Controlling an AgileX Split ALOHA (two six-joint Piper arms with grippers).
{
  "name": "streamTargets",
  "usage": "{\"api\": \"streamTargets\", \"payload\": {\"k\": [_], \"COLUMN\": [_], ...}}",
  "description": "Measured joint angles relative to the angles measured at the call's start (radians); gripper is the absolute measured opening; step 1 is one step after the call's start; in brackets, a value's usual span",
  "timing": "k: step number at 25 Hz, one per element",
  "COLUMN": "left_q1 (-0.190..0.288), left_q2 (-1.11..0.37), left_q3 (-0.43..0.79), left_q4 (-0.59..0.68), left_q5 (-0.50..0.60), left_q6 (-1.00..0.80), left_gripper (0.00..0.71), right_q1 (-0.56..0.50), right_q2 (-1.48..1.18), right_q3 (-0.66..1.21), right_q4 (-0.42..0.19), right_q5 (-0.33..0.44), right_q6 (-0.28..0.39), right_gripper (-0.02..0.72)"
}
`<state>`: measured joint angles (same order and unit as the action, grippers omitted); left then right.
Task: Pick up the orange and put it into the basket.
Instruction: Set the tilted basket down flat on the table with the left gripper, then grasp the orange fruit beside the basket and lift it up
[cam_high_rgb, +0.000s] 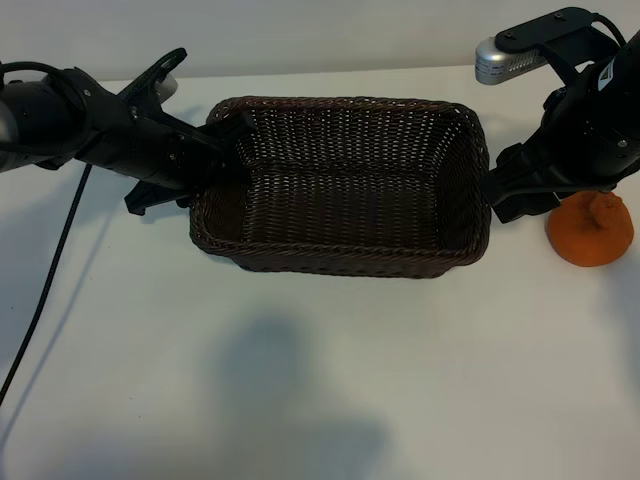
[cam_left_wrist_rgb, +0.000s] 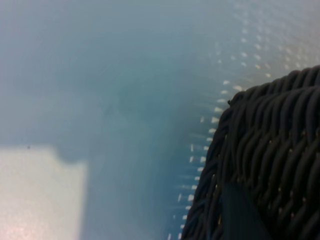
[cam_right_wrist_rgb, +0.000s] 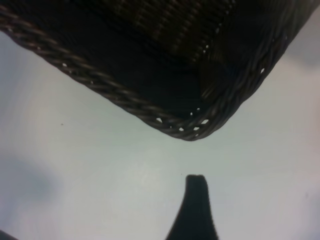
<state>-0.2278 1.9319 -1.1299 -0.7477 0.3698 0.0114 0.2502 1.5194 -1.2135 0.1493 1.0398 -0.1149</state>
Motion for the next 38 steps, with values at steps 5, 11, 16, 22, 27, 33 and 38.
{"api": "streamTargets", "payload": {"k": [5,11,16,22,27,33,38], "left_q1": [0.000,0.000,0.000,0.000,0.000,0.000,0.000], "left_q2": [0.000,0.000,-0.024,-0.062,-0.068,-0.103,-0.144], "left_q3": [-0.004,-0.008,-0.008,-0.039,-0.092,-0.162,-0.217], "left_q4": [-0.008,-0.002,0.053,0.159,0.280,0.393,0.463], "left_q5": [0.024,0.045,0.070,0.113,0.196,0.296,0.366], "left_q6": [-0.005,-0.011,-0.022,-0.083,-0.155,-0.186,-0.201], "left_gripper": [0.506,0.674,0.676,0.669,0.661,0.651,0.641], "right_q1": [0.000,0.000,0.000,0.000,0.000,0.000,0.000], "right_q2": [0.000,0.000,0.000,0.000,0.000,0.000,0.000], "right_q3": [0.000,0.000,0.000,0.000,0.000,0.000,0.000], "right_q4": [0.000,0.000,0.000,0.000,0.000,0.000,0.000], "right_q5": [0.000,0.000,0.000,0.000,0.000,0.000,0.001], "right_q6": [0.000,0.000,0.000,0.000,0.000,0.000,0.000], "right_gripper": [0.571,0.571,0.571,0.571,0.571,0.571,0.571]}}
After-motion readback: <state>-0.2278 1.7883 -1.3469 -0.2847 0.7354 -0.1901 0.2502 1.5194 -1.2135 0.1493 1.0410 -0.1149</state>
